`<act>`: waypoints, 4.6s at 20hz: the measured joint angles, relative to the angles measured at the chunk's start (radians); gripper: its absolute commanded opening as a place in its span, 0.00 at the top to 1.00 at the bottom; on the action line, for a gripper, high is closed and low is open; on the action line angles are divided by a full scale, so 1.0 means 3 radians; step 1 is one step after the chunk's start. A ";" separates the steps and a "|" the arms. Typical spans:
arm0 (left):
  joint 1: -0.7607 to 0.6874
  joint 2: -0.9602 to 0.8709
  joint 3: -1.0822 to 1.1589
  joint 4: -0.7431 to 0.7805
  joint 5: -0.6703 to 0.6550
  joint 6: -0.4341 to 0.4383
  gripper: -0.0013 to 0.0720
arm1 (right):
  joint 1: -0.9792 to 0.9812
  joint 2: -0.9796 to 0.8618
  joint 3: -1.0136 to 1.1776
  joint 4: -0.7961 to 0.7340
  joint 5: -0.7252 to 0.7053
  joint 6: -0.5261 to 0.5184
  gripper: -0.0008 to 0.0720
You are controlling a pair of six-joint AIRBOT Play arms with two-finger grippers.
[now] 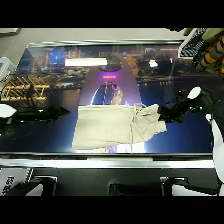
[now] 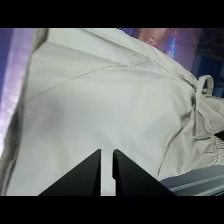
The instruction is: Fold the clothes and pants, and hang the long-sleeved shirts on hangers.
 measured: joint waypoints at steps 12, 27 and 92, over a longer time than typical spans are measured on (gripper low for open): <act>-0.1733 -0.1425 0.0233 -0.0936 0.1392 -0.0201 0.97 | 0.0000 0.0006 0.0000 0.0000 0.0072 0.0072 0.94; -0.2090 -0.2519 0.1222 -0.0802 0.0896 -0.1125 0.98 | 0.0001 0.0350 -0.0001 -0.0062 0.0131 0.0089 0.94; -0.1063 -0.0650 0.0917 0.0851 -0.0140 -0.1091 0.97 | 0.1645 0.0563 0.1072 -0.0230 0.0032 0.1447 0.94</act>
